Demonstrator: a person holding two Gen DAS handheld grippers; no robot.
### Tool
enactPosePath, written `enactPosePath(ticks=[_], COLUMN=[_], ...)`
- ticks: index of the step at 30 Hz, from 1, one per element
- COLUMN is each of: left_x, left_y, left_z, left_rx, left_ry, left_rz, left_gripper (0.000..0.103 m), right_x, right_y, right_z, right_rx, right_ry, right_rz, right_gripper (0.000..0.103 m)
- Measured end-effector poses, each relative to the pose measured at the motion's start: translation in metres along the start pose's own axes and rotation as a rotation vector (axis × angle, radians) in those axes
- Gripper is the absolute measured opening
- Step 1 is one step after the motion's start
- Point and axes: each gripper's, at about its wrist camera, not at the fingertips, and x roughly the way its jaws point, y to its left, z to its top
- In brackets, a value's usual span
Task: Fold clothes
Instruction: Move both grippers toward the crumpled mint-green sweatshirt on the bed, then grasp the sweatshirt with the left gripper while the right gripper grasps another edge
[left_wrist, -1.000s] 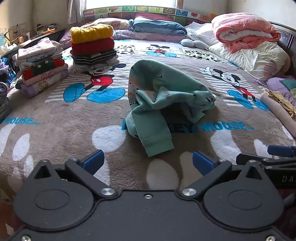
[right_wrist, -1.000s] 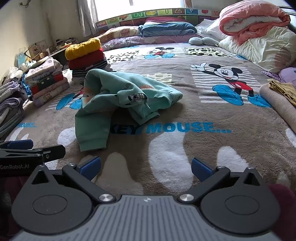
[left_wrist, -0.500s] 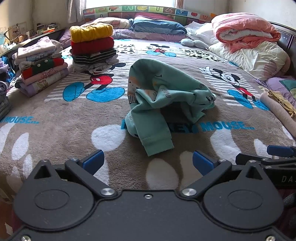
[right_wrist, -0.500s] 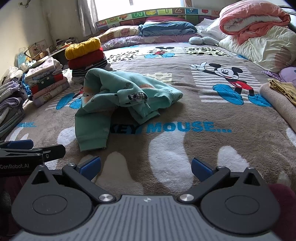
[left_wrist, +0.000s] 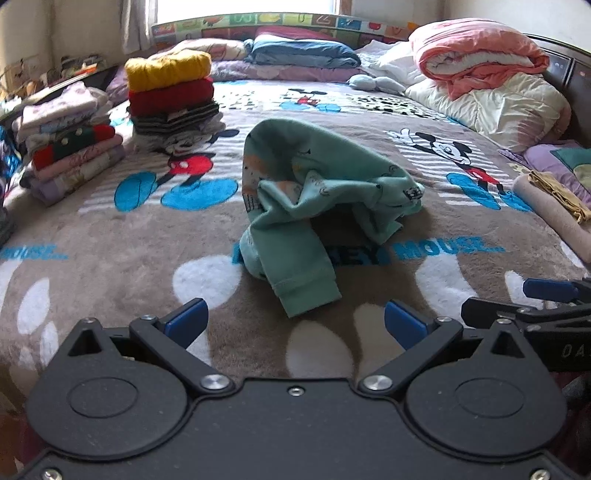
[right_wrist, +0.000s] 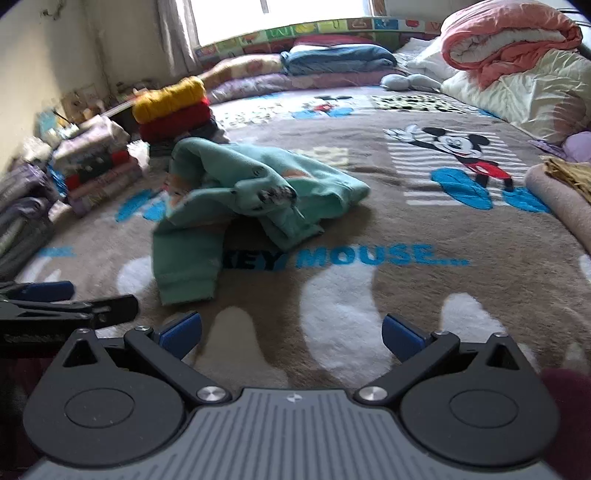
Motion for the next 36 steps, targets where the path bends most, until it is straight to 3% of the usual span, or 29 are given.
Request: enactPosePath(ticks=[5,9,13,17,20,26,28,33,36], left_x=[0.003,0.011,0.027,0.035,0.038,0.054,0.063,0.085,0.097], left_y=[0.006,0.0,-0.007,-0.016,-0.034,-0.067,-0.074,-0.083,-0.088], left_z=[0.009,0.014,0.02,0.023,0.021,0.019,0.019,0.021,0.024], left_rx=[0.03,0.147,0.236,0.316,0.451,0.821,0.948,1.231,1.379], left_ry=[-0.064,-0.11,-0.085,-0.085,-0.151,-0.296,-0.326,-0.348,-0.317], left_rz=[-0.056,-0.035,-0.016,-0.069,-0.03,0.06,0.076,0.09,0.068], left_gripper=[0.103,0.103,0.103,0.103,0.103,0.101,0.099,0.085,0.084], right_x=[0.008,0.015,0.028,0.048,0.06,0.074,0.082,0.086,0.09], right_y=[-0.003,-0.013,-0.028,-0.044,-0.051,-0.049,-0.055,-0.071,-0.077], right_z=[-0.001,0.0,0.004,0.008,0.011,0.015,0.02,0.024,0.023], right_rx=[-0.089,-0.158,-0.197,-0.21,-0.216,-0.353,-0.339,-0.266,-0.249], right_ry=[-0.047,-0.145,-0.204,-0.208,-0.203,-0.219,-0.206,-0.193,-0.178], right_rz=[0.003,-0.015,-0.039,0.023,0.071,0.056,0.058,0.091,0.097], right_gripper=[0.103,0.103,0.103,0.103,0.103,0.103,0.103,0.098,0.091])
